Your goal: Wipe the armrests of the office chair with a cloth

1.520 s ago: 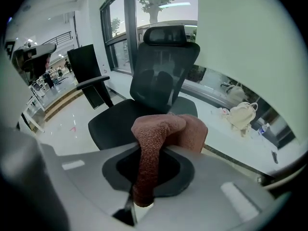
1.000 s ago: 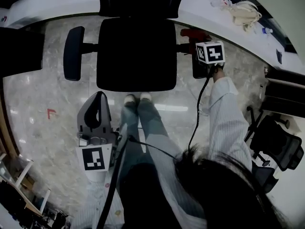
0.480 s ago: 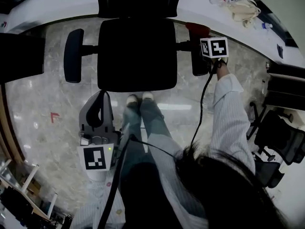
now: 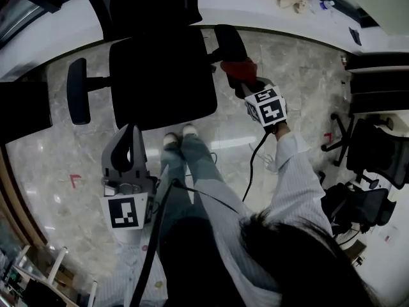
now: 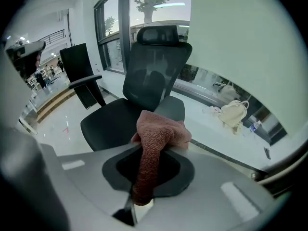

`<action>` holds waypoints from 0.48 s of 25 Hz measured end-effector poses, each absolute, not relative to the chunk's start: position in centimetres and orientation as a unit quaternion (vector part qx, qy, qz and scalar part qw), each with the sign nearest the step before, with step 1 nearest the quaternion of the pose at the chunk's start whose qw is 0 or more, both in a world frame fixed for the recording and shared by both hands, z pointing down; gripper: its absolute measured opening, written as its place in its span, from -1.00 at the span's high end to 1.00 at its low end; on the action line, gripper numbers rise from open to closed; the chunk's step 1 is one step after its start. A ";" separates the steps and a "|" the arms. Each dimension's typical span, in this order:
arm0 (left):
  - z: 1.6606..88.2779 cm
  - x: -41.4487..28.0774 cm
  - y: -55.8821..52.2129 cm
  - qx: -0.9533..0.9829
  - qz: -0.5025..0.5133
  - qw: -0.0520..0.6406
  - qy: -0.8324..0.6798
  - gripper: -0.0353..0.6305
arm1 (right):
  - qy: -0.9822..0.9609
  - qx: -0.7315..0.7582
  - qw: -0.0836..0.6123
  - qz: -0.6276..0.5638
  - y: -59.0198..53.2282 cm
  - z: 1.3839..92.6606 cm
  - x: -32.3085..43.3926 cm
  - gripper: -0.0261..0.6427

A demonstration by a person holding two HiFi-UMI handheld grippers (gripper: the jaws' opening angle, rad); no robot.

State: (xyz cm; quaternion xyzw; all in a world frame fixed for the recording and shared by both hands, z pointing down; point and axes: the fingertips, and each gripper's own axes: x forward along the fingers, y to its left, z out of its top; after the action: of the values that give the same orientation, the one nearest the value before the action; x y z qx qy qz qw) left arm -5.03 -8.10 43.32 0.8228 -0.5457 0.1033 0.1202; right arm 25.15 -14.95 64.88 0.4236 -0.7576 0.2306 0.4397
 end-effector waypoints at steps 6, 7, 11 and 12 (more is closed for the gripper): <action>43.0 -5.7 -7.8 0.806 0.094 0.131 -0.569 0.88 | -0.760 0.415 0.451 0.219 -18.5 65.5 25.5 0.83; 43.4 -6.2 -7.7 0.802 0.096 0.134 -0.574 0.88 | -0.758 0.416 0.450 0.223 -19.9 65.9 25.3 0.83; 45.1 -8.3 -6.8 0.786 0.112 0.142 -0.591 0.88 | -0.747 0.426 0.454 0.234 -25.9 67.4 24.8 0.82; 45.3 -8.9 -6.8 0.781 0.114 0.143 -0.597 0.88 | -0.742 0.431 0.458 0.230 -27.5 67.5 24.7 0.82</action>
State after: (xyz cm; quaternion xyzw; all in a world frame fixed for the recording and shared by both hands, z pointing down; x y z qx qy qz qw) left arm -8.90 -6.80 45.29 0.7811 -0.5970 0.1136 0.1433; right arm 24.71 -27.46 67.51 0.4314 -0.7421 0.2302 0.4584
